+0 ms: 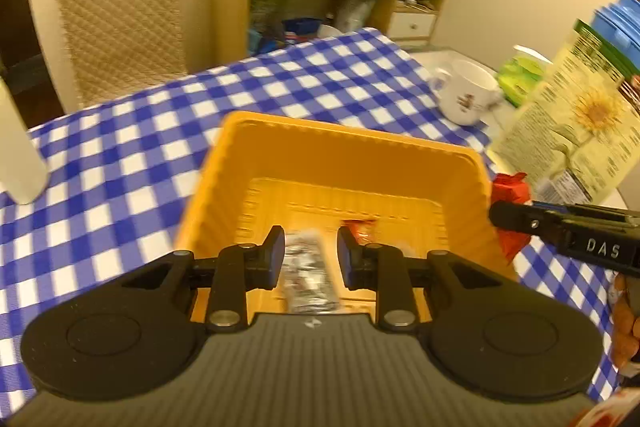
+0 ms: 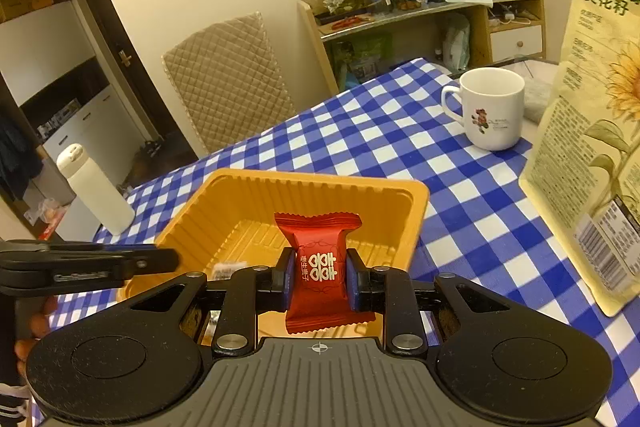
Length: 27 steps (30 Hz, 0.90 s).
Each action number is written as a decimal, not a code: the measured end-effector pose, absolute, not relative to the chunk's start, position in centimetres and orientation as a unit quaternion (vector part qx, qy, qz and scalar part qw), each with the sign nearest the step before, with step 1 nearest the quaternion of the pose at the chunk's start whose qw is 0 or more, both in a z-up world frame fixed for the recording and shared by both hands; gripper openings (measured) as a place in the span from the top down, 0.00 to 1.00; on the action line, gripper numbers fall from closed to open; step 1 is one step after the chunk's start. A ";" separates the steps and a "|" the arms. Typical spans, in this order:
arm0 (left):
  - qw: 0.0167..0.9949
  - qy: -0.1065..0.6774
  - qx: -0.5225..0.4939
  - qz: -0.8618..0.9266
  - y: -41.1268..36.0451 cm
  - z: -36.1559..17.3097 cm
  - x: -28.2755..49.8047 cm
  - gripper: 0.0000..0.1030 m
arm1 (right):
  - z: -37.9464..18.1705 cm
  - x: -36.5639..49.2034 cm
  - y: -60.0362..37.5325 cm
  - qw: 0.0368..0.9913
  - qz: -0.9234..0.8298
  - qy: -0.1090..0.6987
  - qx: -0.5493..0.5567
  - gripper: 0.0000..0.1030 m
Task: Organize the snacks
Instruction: 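Open both tools to drop the red candies into the tray, then move both tools back toward the remaining snacks on the tablecloth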
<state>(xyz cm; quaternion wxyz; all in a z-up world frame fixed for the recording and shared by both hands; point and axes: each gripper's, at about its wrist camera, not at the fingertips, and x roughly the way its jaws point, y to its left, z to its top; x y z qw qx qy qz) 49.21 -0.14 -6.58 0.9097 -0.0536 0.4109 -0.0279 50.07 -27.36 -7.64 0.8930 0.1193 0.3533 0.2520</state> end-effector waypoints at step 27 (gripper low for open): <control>0.915 0.396 -0.071 0.030 4.4 -4.7 41.3 0.56 | -6.4 48.7 -27.3 0.896 0.243 0.345 0.138 0.40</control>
